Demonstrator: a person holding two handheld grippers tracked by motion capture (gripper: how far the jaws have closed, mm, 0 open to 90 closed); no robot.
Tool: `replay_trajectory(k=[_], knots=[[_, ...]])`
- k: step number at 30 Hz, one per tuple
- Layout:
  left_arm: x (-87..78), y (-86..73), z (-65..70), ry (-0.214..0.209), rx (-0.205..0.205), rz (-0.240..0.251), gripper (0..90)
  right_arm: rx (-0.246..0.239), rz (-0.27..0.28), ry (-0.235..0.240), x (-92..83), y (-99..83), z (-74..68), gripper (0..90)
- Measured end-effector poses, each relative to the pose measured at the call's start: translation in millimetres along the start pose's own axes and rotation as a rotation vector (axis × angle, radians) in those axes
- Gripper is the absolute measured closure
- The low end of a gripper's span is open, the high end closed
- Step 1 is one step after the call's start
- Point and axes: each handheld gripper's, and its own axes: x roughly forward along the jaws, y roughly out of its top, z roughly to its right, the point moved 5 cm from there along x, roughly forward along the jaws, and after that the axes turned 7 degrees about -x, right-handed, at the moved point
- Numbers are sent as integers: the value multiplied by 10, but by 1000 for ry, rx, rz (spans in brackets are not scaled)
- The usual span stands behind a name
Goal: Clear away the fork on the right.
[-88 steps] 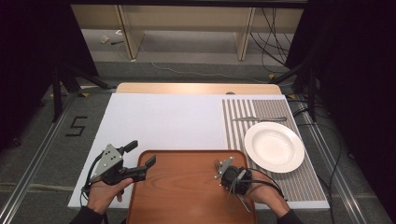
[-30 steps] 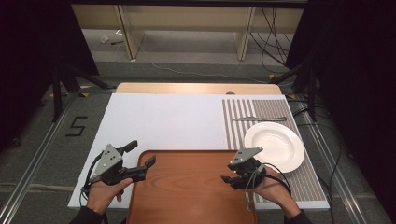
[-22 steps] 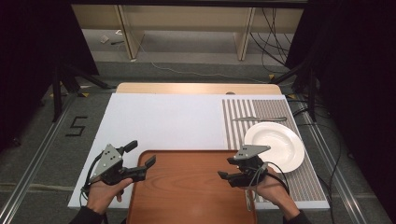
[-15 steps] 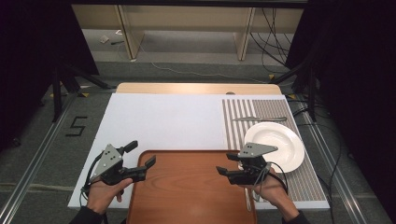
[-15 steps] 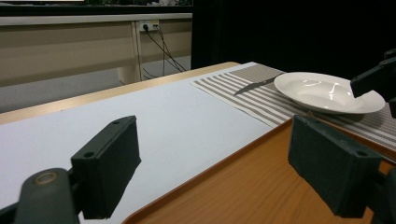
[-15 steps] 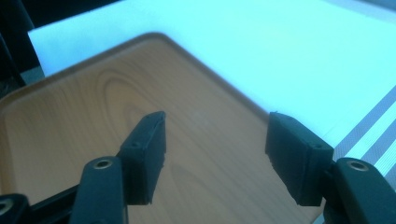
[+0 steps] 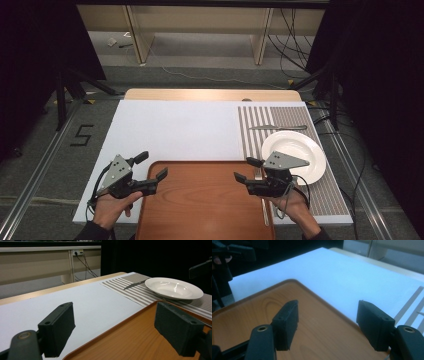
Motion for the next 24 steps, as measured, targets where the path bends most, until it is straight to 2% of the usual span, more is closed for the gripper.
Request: replay_trajectory(k=[12,16,24], knots=[[-2,1,3,-2,0,1,162,18,78,-47,-167,-35,60,308],[-5,1,6,-1,0,1,161,22,78,-74,-191,-66,59,290],[-11,-1,1,0,-1,1,161,35,84,-80,-232,-100,45,272]])
